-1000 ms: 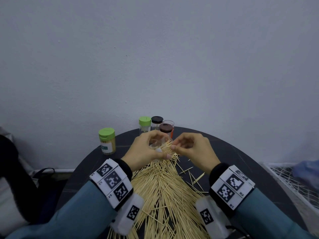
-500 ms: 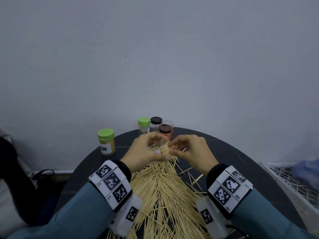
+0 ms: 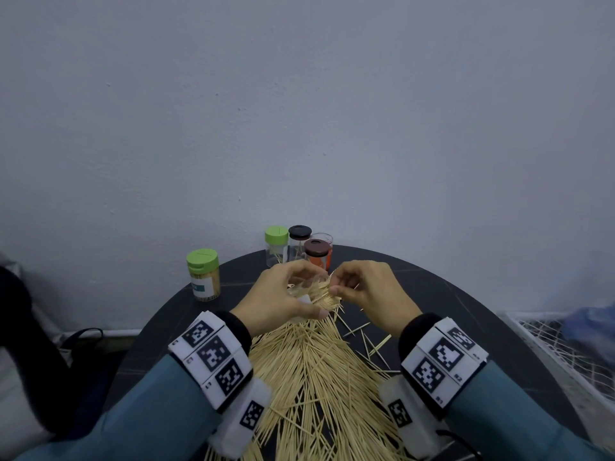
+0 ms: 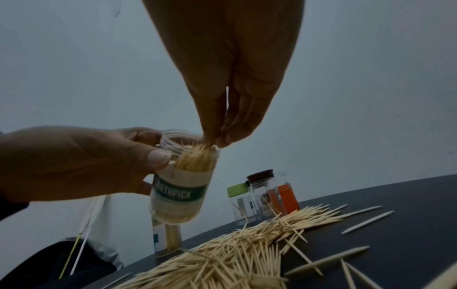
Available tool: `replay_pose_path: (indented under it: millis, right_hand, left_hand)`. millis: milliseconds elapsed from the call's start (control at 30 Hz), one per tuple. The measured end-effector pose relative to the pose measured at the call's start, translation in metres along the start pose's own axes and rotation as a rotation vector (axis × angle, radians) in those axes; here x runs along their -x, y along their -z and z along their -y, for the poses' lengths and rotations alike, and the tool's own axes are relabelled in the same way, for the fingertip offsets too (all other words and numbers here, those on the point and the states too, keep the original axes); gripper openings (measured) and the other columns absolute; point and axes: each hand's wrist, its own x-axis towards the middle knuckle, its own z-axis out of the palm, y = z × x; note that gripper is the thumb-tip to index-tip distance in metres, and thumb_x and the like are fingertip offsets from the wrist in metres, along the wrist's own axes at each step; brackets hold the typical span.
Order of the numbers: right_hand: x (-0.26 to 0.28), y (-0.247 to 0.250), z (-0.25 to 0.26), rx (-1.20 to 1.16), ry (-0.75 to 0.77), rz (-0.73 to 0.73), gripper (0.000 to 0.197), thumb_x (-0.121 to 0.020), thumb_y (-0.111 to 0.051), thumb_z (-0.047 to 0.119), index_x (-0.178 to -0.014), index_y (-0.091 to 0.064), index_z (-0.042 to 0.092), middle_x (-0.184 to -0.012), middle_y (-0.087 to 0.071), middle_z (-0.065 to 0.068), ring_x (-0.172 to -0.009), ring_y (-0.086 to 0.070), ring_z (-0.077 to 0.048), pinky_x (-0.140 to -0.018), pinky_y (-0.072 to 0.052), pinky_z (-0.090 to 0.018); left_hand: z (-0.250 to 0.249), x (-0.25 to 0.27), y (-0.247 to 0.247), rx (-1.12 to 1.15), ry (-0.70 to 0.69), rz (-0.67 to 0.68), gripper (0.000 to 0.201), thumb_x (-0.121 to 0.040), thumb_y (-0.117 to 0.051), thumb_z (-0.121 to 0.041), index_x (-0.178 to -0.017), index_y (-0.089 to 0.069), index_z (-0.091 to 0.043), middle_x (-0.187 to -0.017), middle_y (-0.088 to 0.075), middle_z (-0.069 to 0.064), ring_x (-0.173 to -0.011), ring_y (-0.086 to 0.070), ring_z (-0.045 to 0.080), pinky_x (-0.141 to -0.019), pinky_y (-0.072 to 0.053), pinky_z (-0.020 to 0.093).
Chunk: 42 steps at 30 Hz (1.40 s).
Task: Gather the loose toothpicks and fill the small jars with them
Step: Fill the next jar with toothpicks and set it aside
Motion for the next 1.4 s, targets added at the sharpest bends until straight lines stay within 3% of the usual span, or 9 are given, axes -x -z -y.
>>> replay_pose_path:
  millis: [333,533,600,700,833,1033,1200,1300,1400]
  right_hand:
    - [0.0,0.0,-0.003,-0.061,0.01,-0.019,0.008,-0.082,-0.07,0.014,-0.087,-0.074,0.01,-0.073,-0.068,-0.001,-0.061,-0.059,0.004,-0.06,-0.046,-0.008]
    - [-0.002,0.006,-0.005,-0.229,-0.092,-0.191,0.008,-0.09,-0.06,0.015,-0.088,-0.068,0.014,-0.075,-0.067,0.002,-0.067,-0.062,-0.007,-0.07,-0.052,-0.026]
    - [-0.008,0.009,-0.013,-0.114,-0.163,-0.112,0.01,-0.092,-0.057,0.017,-0.096,-0.065,0.015,-0.09,-0.067,0.001,-0.084,-0.062,-0.011,-0.078,-0.048,-0.025]
    - [-0.023,0.01,-0.027,0.166,-0.289,0.247,0.03,-0.092,-0.054,0.012,-0.121,-0.054,0.014,-0.122,-0.059,-0.003,-0.113,-0.055,-0.016,-0.092,-0.042,-0.022]
    - [-0.051,-0.001,-0.036,0.519,-0.282,0.517,0.049,-0.092,-0.053,0.012,-0.138,-0.038,0.013,-0.139,-0.046,-0.007,-0.124,-0.047,-0.023,-0.099,-0.039,-0.029]
    - [-0.097,-0.018,-0.057,0.652,-0.325,0.578,0.046,-0.088,-0.061,0.028,-0.127,-0.047,0.008,-0.132,-0.051,-0.01,-0.116,-0.053,-0.024,-0.089,-0.042,-0.029]
    - [-0.106,-0.025,-0.063,0.73,-0.35,0.759,0.084,-0.082,-0.063,0.005,-0.148,-0.011,0.011,-0.151,-0.025,-0.01,-0.134,-0.035,-0.025,-0.1,-0.034,-0.029]
    - [-0.105,-0.032,-0.064,0.777,-0.293,0.771,0.076,-0.087,-0.059,0.007,-0.148,-0.014,0.01,-0.154,-0.018,-0.009,-0.14,-0.024,-0.023,-0.105,-0.025,-0.025]
    - [-0.098,-0.034,-0.063,0.831,-0.221,0.755,0.056,-0.093,-0.049,0.017,-0.144,-0.026,0.009,-0.147,-0.03,-0.009,-0.134,-0.03,-0.026,-0.107,-0.027,-0.027]
  left_hand:
    - [0.003,-0.002,0.001,0.047,0.037,-0.01,0.055,-0.06,-0.087,-0.021,-0.11,-0.064,-0.029,-0.108,-0.065,-0.01,-0.106,-0.058,0.007,-0.09,-0.045,0.027]
    - [0.002,-0.003,0.004,0.095,0.039,-0.022,0.054,-0.062,-0.086,-0.022,-0.111,-0.063,-0.027,-0.11,-0.066,-0.011,-0.108,-0.058,0.008,-0.096,-0.044,0.028]
    - [0.002,-0.004,0.007,0.136,0.043,-0.046,0.052,-0.064,-0.085,-0.021,-0.11,-0.062,-0.028,-0.111,-0.066,-0.01,-0.107,-0.059,0.009,-0.094,-0.046,0.026]
    - [0.002,-0.008,0.016,0.181,0.048,-0.095,0.05,-0.067,-0.083,-0.019,-0.11,-0.059,-0.029,-0.111,-0.062,-0.012,-0.104,-0.057,0.006,-0.083,-0.042,0.014]
    - [0.004,-0.016,0.03,0.262,0.058,-0.173,0.047,-0.067,-0.082,-0.015,-0.107,-0.061,-0.026,-0.107,-0.064,-0.007,-0.096,-0.059,0.007,-0.079,-0.047,0.016]
    - [0.013,-0.033,0.044,0.299,0.074,-0.197,0.052,-0.068,-0.081,-0.009,-0.115,-0.06,-0.015,-0.102,-0.063,-0.007,-0.09,-0.058,0.002,-0.069,-0.046,0.005]
    - [0.017,-0.042,0.045,0.331,0.093,-0.183,0.053,-0.068,-0.081,-0.008,-0.117,-0.059,-0.013,-0.109,-0.063,-0.001,-0.098,-0.058,0.011,-0.073,-0.046,0.014]
    - [0.018,-0.045,0.045,0.337,0.106,-0.192,0.052,-0.067,-0.082,-0.008,-0.115,-0.06,-0.015,-0.112,-0.063,0.002,-0.1,-0.058,0.014,-0.072,-0.047,0.017]
    - [0.018,-0.046,0.043,0.323,0.107,-0.189,0.053,-0.067,-0.082,-0.009,-0.115,-0.06,-0.016,-0.115,-0.062,0.002,-0.1,-0.057,0.012,-0.075,-0.047,0.016]
